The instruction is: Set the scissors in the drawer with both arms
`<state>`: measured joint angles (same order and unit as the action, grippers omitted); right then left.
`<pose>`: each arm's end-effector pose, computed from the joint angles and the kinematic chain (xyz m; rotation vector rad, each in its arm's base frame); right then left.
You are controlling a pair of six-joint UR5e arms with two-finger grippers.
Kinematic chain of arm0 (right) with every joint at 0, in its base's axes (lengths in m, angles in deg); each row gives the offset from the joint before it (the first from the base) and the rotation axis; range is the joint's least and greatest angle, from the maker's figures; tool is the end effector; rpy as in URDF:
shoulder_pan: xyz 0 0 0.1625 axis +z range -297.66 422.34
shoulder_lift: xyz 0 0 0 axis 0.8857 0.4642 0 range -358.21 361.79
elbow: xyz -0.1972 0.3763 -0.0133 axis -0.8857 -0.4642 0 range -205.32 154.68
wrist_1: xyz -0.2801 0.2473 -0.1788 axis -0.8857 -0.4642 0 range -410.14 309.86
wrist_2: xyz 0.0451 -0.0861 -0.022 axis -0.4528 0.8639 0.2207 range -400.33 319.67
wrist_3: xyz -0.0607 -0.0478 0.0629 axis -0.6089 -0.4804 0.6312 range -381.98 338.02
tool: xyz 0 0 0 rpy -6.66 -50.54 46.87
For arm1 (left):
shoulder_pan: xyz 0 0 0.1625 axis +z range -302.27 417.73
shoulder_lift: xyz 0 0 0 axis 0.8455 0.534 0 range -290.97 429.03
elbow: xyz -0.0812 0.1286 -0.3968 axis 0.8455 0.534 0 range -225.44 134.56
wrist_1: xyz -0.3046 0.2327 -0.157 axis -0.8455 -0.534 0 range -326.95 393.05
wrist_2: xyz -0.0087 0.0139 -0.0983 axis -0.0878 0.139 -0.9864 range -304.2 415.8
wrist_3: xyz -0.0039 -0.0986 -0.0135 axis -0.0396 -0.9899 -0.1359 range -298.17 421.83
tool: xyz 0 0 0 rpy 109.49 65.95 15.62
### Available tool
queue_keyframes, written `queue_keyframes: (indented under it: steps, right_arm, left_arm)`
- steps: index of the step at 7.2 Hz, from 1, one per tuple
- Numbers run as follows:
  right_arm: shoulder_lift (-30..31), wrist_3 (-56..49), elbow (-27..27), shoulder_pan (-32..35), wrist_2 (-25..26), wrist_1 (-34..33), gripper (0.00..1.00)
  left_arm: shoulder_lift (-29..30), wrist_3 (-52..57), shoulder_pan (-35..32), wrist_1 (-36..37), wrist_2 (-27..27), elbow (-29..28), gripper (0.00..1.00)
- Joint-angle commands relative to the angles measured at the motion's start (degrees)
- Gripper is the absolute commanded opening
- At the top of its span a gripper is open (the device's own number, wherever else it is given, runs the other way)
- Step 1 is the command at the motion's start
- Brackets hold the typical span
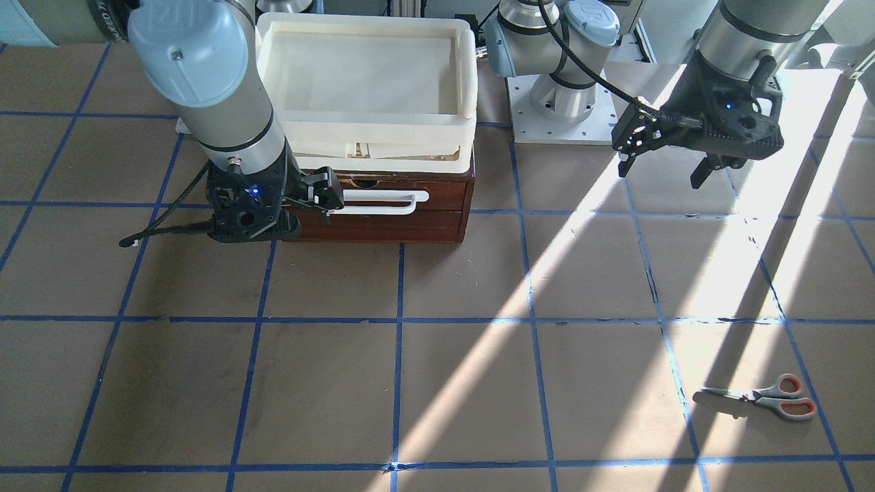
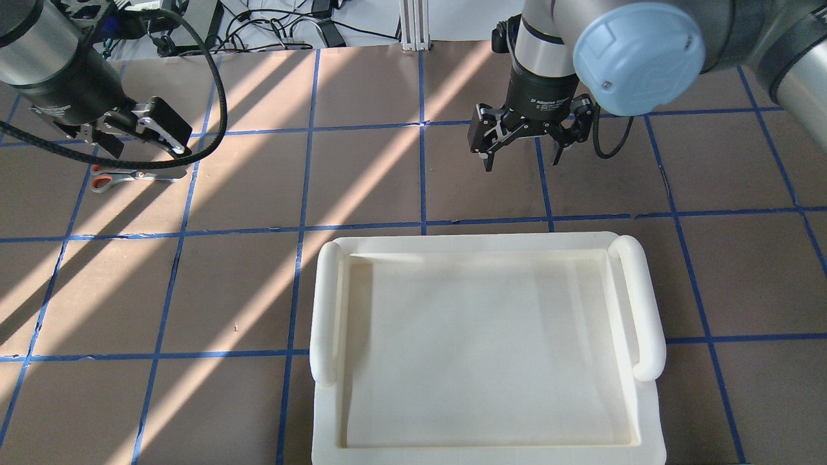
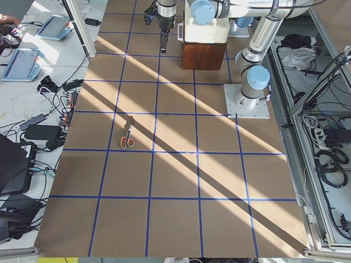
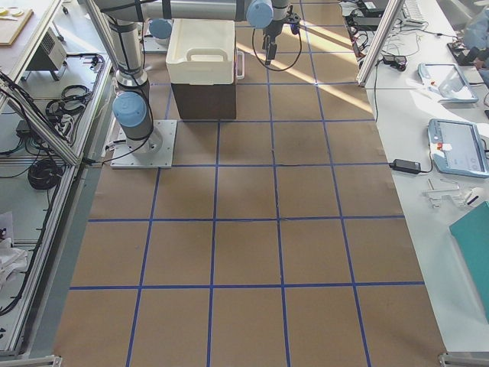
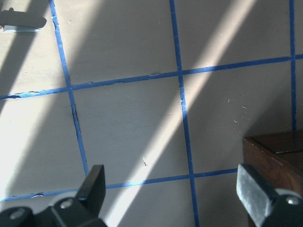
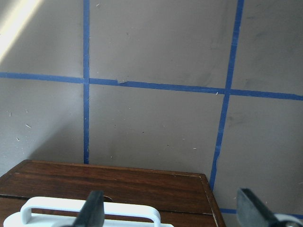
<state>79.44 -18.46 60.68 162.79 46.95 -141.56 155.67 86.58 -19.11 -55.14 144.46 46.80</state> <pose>0.2384 -0.5314 0.4099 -0.1829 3.0977 0.1955 -0.0245 -0.4903 0.5001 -0.3173 -3.1187 0.0876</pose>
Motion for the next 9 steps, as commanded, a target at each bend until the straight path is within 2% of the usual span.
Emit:
queue_keyframes:
  steps: [1, 2, 3, 4, 6, 8, 9]
  right_arm:
    - [-1.7, -6.5, 0.0, 3.1, -0.9, 0.5, 1.00]
    - [-1.8, -12.0, 0.0, 4.7, -0.9, 0.5, 1.00]
    - [-2.1, -22.4, 0.0, 5.7, -0.8, 0.6, 1.00]
    - [-2.2, -38.2, 0.1, 5.8, -0.6, 0.9, 1.00]
    - [-3.0, -51.1, 0.2, 5.9, -0.5, 3.4, 1.00]
    - [-5.8, -70.6, -0.4, 5.8, -1.1, 2.7, 1.00]
    - [-7.0, -74.5, -0.4, 5.8, -1.7, 2.7, 1.00]
  left_arm:
    - [2.6, 17.2, 8.0, 2.6, -0.8, 0.2, 1.00]
    - [5.3, 24.4, 8.4, 7.0, -0.2, 0.5, 1.00]
    - [7.3, 29.2, 9.7, 8.3, -0.4, 0.5, 1.00]
    - [8.4, 33.4, 11.3, 9.2, -0.9, 0.5, 1.00]
    - [9.8, 36.6, 11.8, 10.8, -0.9, 0.5, 1.00]
    - [10.5, 40.6, 12.0, 11.6, -0.8, 0.5, 1.00]
    - [11.0, 41.5, 12.0, 12.7, -0.9, 0.5, 1.00]
